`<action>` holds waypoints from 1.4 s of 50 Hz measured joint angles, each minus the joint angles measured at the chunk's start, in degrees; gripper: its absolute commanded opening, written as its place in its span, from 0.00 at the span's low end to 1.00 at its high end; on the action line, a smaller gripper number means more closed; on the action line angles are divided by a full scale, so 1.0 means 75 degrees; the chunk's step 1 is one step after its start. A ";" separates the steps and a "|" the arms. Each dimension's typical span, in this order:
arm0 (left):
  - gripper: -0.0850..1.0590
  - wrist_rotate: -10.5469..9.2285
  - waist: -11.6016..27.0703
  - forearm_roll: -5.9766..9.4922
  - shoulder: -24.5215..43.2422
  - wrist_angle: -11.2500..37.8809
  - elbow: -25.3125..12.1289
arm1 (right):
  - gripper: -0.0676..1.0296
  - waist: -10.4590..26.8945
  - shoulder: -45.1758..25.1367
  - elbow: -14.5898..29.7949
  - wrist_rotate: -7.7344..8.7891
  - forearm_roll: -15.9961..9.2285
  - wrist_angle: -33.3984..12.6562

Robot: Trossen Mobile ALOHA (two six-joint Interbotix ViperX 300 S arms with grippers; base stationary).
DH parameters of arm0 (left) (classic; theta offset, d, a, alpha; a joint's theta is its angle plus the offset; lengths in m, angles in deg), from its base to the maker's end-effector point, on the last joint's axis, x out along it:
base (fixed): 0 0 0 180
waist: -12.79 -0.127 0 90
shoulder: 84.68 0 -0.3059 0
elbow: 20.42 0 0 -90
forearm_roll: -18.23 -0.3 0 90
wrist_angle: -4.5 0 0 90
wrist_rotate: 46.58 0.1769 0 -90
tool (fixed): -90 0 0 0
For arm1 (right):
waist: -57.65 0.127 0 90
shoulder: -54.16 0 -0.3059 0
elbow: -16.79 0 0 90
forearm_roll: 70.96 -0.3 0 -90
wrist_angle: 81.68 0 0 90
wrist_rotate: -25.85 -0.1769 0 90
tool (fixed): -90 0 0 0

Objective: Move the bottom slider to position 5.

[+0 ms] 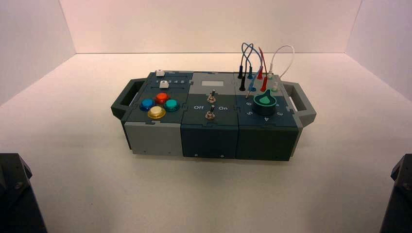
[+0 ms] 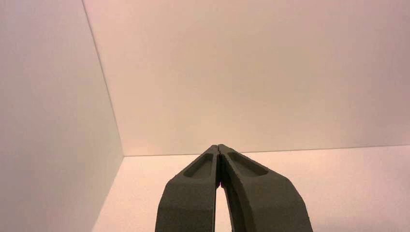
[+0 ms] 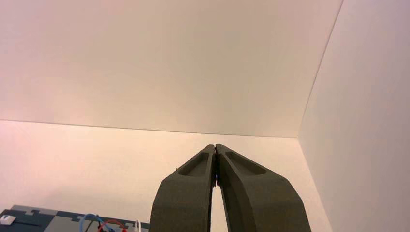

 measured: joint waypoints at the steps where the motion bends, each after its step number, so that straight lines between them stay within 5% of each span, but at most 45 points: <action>1: 0.05 -0.0012 0.0000 0.0000 0.0000 0.0012 0.0000 | 0.04 0.0000 -0.0012 0.0000 0.0000 0.0000 0.0000; 47: 0.05 -0.0023 0.0000 0.0023 0.0258 0.0844 -0.0152 | 0.04 0.0398 -0.0187 0.0000 0.0000 0.0000 -0.0094; 58: 0.05 -0.0105 0.0141 0.0047 0.0703 0.1980 -0.0527 | 0.04 0.0902 -0.0574 0.0070 0.0000 0.0000 -0.0891; 70: 0.05 -0.0105 0.1043 0.0059 0.1617 0.3621 -0.1031 | 0.04 0.1793 -0.1371 0.0375 0.0000 -0.0059 -0.1852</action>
